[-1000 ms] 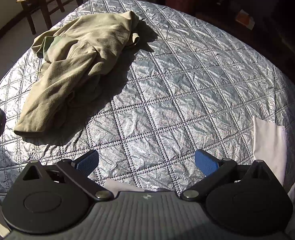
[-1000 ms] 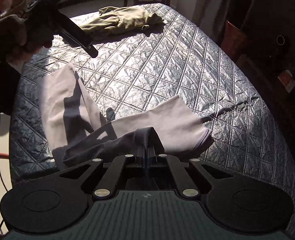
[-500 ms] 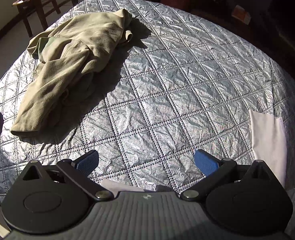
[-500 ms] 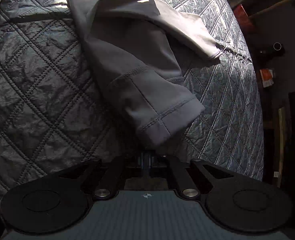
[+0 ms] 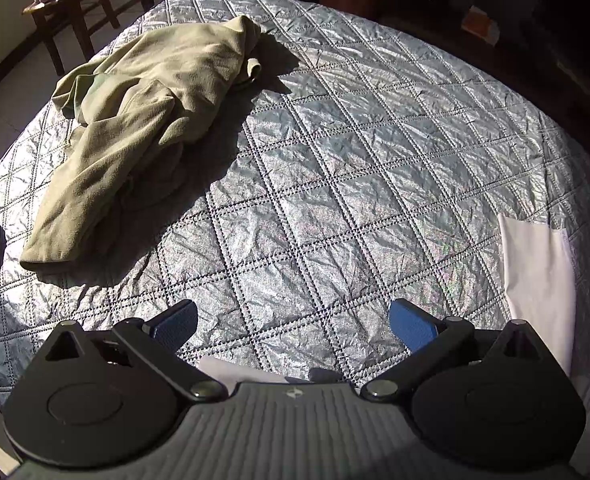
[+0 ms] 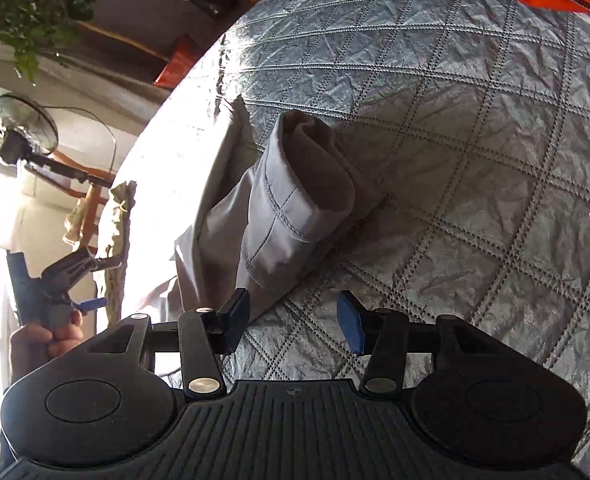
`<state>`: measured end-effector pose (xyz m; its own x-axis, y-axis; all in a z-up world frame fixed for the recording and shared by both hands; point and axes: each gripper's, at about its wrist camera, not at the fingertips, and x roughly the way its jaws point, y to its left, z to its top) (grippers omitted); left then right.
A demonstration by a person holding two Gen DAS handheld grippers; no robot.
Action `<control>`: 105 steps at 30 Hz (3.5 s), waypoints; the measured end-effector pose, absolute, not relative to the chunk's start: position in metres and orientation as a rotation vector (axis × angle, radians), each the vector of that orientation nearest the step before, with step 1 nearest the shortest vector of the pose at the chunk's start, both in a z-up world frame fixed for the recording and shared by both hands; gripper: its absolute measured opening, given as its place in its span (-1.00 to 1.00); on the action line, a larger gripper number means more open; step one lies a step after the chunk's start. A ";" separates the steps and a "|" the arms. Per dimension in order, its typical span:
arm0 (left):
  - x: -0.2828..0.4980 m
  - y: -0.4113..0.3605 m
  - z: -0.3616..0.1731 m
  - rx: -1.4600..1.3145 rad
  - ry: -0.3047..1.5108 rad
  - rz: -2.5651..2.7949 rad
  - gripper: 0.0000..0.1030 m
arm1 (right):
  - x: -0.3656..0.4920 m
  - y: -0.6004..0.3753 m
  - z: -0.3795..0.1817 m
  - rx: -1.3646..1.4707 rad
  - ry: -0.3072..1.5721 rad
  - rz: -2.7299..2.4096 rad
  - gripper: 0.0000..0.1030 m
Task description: Fold clothes
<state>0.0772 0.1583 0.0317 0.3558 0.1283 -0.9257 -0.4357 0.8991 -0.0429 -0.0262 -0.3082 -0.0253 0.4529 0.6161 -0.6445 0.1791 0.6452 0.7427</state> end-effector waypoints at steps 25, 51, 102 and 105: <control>0.080 0.076 0.002 -0.244 1.287 0.086 0.98 | 0.028 -0.284 0.033 0.678 0.601 0.431 -0.85; 0.080 0.148 0.018 -0.343 1.208 0.342 0.98 | 0.080 -0.077 0.056 -0.239 0.765 0.387 -0.10; 0.052 0.266 0.042 -0.573 1.084 0.553 0.98 | -0.036 0.028 0.044 -0.259 0.774 0.848 -0.11; 0.049 0.272 0.043 -0.573 1.078 0.567 0.98 | -0.036 0.051 0.029 -0.196 0.871 0.907 -0.10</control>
